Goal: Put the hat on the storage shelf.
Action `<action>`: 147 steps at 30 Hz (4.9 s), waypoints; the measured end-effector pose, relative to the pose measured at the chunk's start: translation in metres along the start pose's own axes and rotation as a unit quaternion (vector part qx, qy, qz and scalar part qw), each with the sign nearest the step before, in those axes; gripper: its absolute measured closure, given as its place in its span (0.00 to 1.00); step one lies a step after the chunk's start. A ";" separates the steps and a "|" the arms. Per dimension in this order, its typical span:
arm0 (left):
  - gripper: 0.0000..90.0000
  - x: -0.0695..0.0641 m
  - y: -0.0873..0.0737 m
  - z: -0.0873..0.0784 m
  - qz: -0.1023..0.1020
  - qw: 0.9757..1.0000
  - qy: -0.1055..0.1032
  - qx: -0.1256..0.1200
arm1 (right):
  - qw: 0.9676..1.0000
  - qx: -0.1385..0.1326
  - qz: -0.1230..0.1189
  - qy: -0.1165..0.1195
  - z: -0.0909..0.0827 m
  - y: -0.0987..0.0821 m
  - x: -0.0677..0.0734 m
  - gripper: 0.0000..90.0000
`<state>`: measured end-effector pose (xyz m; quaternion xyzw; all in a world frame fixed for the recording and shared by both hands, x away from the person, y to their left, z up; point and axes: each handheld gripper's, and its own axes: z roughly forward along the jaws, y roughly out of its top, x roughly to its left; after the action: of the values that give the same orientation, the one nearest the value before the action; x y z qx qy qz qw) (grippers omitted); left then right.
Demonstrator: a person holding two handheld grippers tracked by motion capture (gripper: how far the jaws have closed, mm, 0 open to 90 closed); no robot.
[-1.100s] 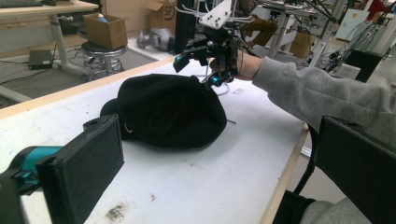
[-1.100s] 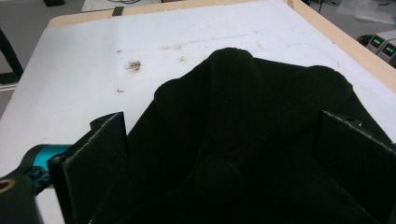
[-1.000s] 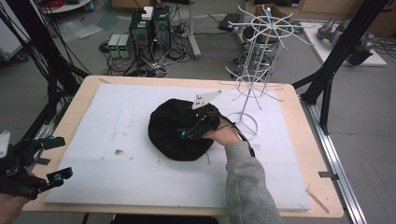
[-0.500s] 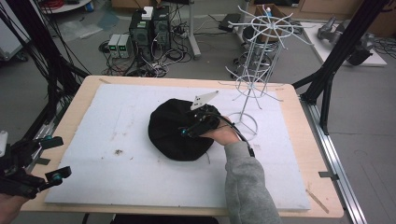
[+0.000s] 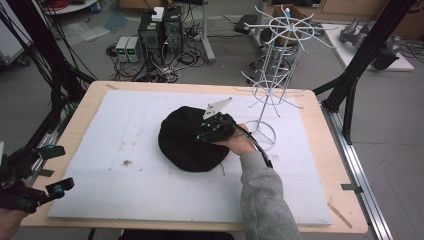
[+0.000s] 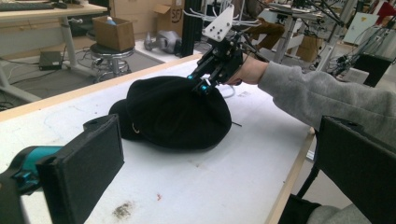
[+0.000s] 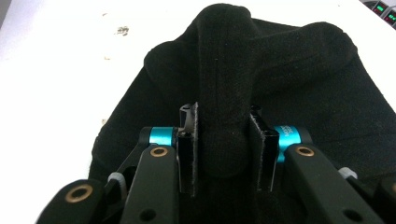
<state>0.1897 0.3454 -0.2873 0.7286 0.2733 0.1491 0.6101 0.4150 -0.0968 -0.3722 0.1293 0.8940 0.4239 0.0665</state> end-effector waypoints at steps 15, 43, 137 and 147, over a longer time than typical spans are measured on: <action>0.02 0.001 0.000 -0.001 -0.003 1.000 0.000 0.001 | 0.999 -0.021 -0.002 -0.024 -0.022 0.009 0.007 0.79; 0.02 -0.001 0.000 0.000 -0.002 1.000 -0.004 0.002 | 0.996 -0.072 -0.053 0.013 -0.100 0.061 0.041 0.79; 0.02 0.026 -0.010 -0.004 -0.037 0.999 -0.005 -0.006 | 0.981 -0.131 -0.132 -0.054 -0.345 0.245 0.027 0.79; 0.02 0.028 -0.012 -0.003 -0.040 0.999 -0.005 -0.003 | 0.982 -0.139 -0.114 -0.063 -0.347 0.240 0.008 0.79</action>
<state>0.2080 0.3654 -0.3010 0.7159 0.2989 0.1218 0.6192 0.3695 -0.2058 0.0335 0.0424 0.8293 0.5246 0.1876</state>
